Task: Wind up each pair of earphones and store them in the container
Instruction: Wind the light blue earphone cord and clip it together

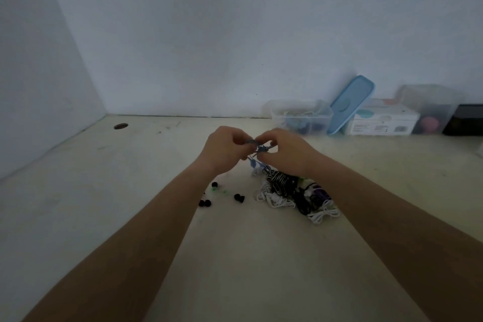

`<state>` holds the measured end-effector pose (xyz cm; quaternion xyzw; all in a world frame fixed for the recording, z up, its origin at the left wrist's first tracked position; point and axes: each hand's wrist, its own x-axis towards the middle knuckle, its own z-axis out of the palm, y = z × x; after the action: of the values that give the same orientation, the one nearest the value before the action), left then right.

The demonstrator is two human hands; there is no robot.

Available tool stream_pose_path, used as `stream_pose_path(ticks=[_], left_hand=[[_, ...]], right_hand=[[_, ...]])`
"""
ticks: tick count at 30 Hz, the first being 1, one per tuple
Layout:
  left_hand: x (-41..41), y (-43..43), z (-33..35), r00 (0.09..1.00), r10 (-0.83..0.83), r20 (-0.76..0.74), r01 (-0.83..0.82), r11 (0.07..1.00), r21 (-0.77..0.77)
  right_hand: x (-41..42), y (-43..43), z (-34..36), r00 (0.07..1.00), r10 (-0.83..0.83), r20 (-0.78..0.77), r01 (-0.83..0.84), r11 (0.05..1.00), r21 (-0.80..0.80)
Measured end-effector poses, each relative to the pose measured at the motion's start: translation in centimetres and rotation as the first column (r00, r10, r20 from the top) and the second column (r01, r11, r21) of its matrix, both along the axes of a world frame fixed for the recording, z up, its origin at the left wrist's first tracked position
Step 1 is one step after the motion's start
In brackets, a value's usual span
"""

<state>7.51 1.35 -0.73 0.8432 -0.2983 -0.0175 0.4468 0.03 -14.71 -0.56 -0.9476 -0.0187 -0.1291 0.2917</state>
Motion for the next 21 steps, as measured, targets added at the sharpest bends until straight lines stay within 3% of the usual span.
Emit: stream_pose_path(ticks=[6,10,14,17,21], left_hand=[[-0.7,1.2,2.3,0.986,-0.054,-0.159,0.017,0.975,-0.223],[-1.2,2.4,2.9,0.97,-0.085,-0.227,0.025,0.967,-0.255],[-2.0,3.3,2.7,0.924,-0.143,-0.354,0.044,0.961,-0.272],[-3.2,3.8,2.5,0.804,-0.286,-0.521,0.092,0.926,-0.367],[-5.2,4.5,2.3,0.701,-0.404,-0.588,0.08,0.863,-0.499]], right_hand=[[0.9,0.1,1.5,0.992,-0.025,0.124,-0.002,0.978,0.21],[0.6,0.7,2.4,0.989,-0.045,0.143,-0.016,0.915,0.402],[-0.4,1.3,3.6,0.997,-0.032,0.076,-0.025,0.761,0.648],[-1.4,1.7,4.1,0.999,0.02,0.04,-0.043,0.662,0.749],[-3.0,1.9,4.4,0.997,0.072,-0.015,-0.024,0.515,0.857]])
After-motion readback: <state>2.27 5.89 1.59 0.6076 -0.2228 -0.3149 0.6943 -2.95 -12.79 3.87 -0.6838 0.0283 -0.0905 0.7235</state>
